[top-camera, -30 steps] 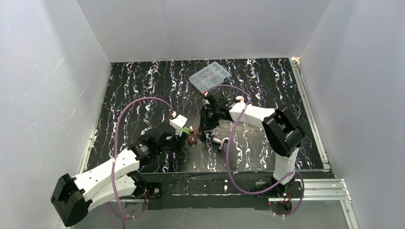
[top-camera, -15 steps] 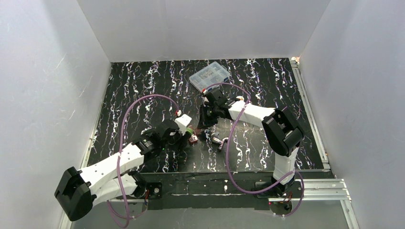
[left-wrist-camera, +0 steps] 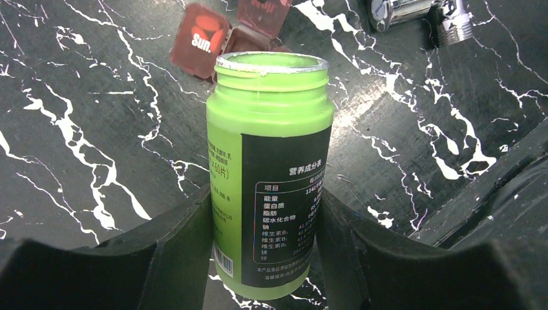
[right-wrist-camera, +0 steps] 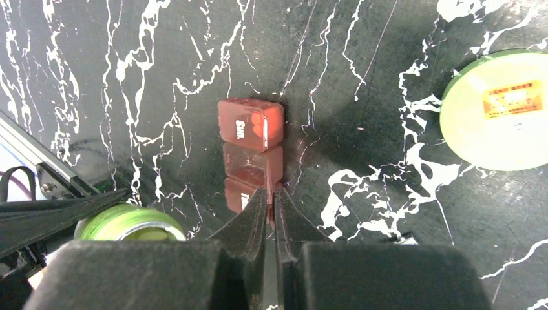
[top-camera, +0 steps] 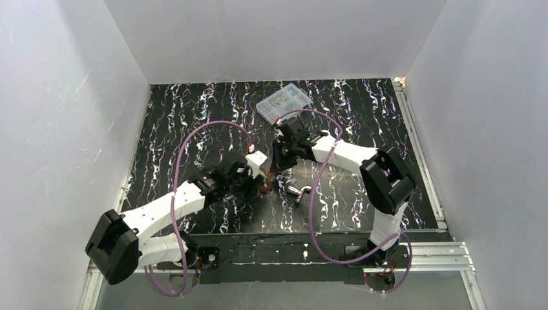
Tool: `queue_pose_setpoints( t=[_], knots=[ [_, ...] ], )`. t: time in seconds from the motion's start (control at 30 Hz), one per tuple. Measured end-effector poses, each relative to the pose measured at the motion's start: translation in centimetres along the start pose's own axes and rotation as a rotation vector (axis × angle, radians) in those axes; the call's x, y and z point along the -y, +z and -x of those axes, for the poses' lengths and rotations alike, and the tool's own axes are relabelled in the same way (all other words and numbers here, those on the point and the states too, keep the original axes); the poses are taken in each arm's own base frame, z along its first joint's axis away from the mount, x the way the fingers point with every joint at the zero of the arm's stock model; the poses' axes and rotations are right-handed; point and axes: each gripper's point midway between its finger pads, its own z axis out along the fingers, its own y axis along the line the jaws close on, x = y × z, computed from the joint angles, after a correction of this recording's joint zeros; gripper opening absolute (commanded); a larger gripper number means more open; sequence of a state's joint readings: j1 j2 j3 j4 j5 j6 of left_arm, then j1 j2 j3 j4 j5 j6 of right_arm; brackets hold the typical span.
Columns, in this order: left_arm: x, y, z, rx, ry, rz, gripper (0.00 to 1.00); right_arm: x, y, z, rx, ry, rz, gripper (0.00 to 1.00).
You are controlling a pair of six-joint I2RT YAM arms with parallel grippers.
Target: Sort the pills into containers
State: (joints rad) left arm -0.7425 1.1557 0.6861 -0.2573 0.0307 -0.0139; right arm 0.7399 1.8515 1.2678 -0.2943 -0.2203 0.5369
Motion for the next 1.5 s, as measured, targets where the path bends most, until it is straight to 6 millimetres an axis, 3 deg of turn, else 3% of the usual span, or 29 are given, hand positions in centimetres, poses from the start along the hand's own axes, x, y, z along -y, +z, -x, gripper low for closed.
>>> queue_pose_setpoints(
  t=[0.23, 0.77, 1.5],
  knots=[
    [-0.1, 0.2, -0.4, -0.021, 0.015, -0.018, 0.00, -0.6, -1.2, 0.8, 0.035, -0.025, 0.008, 0.04],
    [-0.5, 2.3, -0.3, -0.130, 0.010, -0.056, 0.00, 0.2, -1.3, 0.8, 0.030, -0.013, -0.013, 0.03],
    [-0.6, 3.5, -0.1, -0.258, -0.005, -0.081, 0.00, 0.8, -1.4, 1.0, 0.031, 0.002, -0.014, 0.03]
  ],
)
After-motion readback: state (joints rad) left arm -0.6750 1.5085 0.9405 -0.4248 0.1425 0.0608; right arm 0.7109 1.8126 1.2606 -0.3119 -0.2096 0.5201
